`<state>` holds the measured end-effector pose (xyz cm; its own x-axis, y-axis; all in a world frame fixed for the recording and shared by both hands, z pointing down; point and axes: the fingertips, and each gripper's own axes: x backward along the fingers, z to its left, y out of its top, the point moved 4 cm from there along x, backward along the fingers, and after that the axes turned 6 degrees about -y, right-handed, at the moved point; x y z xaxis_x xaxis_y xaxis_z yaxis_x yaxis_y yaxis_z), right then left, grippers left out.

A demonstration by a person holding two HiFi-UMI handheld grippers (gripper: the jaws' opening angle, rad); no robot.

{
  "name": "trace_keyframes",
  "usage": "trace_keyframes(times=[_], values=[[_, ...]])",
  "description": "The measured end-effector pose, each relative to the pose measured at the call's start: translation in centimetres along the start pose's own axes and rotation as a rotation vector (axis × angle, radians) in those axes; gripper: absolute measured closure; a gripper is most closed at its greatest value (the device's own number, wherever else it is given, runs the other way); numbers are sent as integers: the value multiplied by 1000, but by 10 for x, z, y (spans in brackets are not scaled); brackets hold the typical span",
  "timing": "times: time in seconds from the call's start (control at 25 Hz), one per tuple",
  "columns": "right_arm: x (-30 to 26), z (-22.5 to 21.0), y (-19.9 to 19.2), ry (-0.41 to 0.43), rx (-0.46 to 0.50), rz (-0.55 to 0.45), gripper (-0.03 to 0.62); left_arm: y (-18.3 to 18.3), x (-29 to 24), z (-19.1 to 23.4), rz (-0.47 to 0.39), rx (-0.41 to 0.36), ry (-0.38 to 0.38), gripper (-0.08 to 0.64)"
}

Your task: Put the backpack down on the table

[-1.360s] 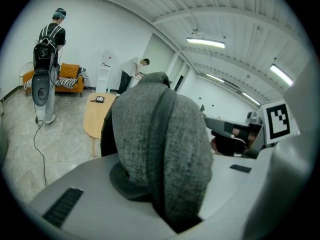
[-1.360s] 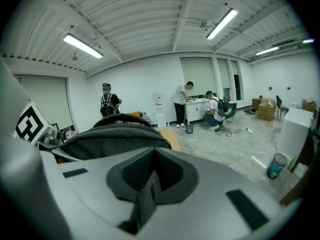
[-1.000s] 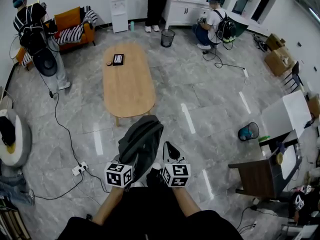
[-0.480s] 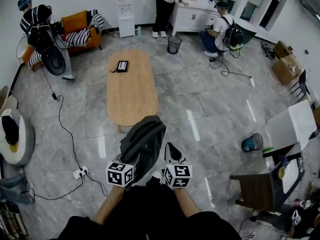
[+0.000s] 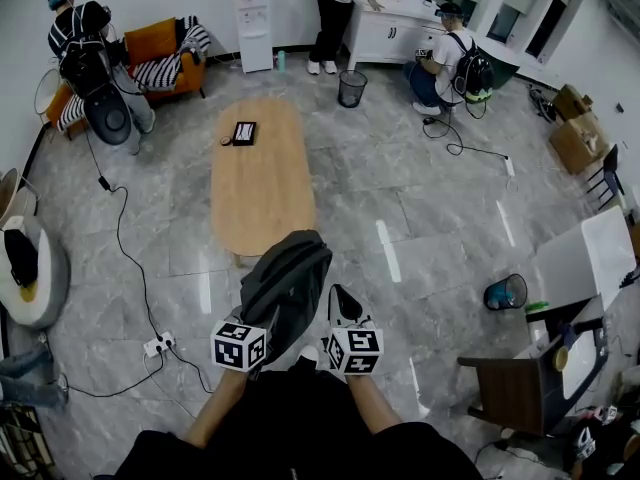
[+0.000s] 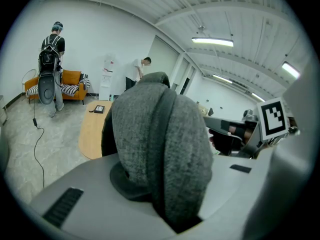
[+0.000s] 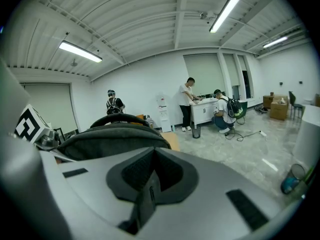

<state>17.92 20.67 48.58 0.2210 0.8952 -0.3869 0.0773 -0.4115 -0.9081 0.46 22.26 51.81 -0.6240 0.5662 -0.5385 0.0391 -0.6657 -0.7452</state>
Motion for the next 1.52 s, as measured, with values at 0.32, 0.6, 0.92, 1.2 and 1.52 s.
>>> trace_keyframes(times=[0.32,0.6,0.92,1.2,1.52], values=[[-7,-16,-2,16,-8,1,581,7,-14,-2,0,3,17,485],[-9,-30,-7,13,-48,18,581,20,-16,1,-21,28,34,485],[-12,-25,-12,38,-51,32,581,31,-16,6,-33,20,48,485],[-33,-23,-7,50,-30,37,581,41,-28,18,-32,12,47,485],[-73,-20,-1,53,-18,62,581,57,-55,41,-11,18,16,485]])
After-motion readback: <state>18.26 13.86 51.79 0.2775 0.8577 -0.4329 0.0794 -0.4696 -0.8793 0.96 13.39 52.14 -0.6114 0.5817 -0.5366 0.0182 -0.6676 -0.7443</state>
